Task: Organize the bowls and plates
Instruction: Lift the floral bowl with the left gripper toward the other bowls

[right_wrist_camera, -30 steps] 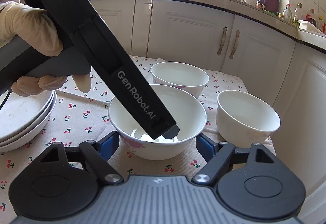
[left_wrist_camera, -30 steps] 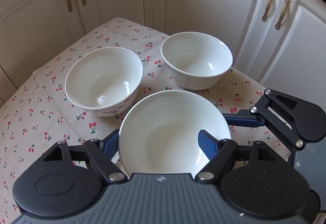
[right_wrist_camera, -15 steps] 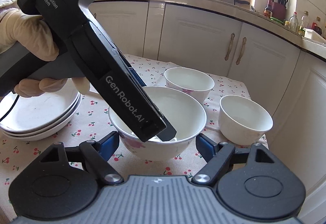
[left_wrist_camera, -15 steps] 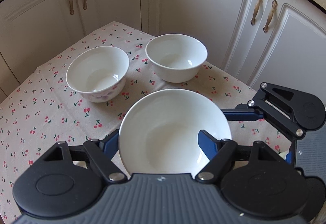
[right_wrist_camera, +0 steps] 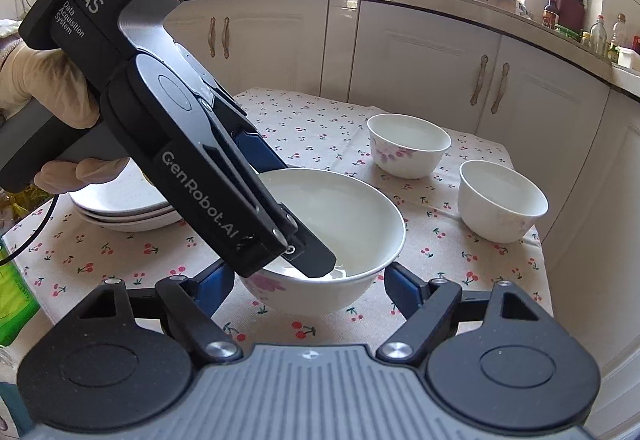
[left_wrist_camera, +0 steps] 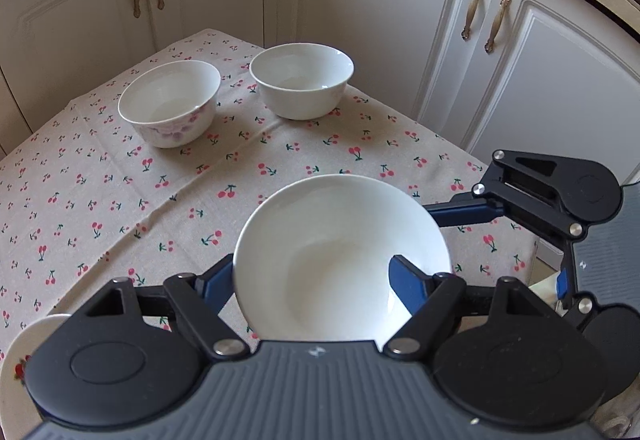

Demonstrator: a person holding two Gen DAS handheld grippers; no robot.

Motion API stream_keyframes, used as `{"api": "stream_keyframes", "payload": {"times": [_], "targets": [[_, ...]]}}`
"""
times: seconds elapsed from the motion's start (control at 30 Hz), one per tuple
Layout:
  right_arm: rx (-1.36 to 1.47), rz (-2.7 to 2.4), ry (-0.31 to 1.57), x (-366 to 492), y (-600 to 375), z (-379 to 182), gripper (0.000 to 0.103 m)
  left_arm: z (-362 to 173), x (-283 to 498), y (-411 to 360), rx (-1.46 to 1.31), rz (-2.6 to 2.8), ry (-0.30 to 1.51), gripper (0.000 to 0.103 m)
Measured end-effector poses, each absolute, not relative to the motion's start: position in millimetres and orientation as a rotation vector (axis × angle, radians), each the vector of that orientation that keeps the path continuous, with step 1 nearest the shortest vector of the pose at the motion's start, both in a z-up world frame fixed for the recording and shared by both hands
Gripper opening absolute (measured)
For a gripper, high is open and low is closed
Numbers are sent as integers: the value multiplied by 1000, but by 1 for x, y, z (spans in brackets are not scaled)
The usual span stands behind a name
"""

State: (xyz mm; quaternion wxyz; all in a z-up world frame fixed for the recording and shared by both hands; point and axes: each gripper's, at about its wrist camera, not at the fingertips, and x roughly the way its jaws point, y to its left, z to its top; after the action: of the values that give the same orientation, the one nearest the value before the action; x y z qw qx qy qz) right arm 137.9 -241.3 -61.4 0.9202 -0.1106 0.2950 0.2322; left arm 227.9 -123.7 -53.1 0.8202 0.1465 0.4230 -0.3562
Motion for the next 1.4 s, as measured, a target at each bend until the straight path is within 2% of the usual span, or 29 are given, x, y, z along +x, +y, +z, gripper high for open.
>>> {"api": "stream_keyframes", "payload": {"times": [0.4,1.4], "targets": [[-219,500,666,124,-237,-73,86,-65,210,-118,298,-768,931,80],[-250,482,678,121,-236,-75,86,-68,209,-122,292,-792,923,80]]}}
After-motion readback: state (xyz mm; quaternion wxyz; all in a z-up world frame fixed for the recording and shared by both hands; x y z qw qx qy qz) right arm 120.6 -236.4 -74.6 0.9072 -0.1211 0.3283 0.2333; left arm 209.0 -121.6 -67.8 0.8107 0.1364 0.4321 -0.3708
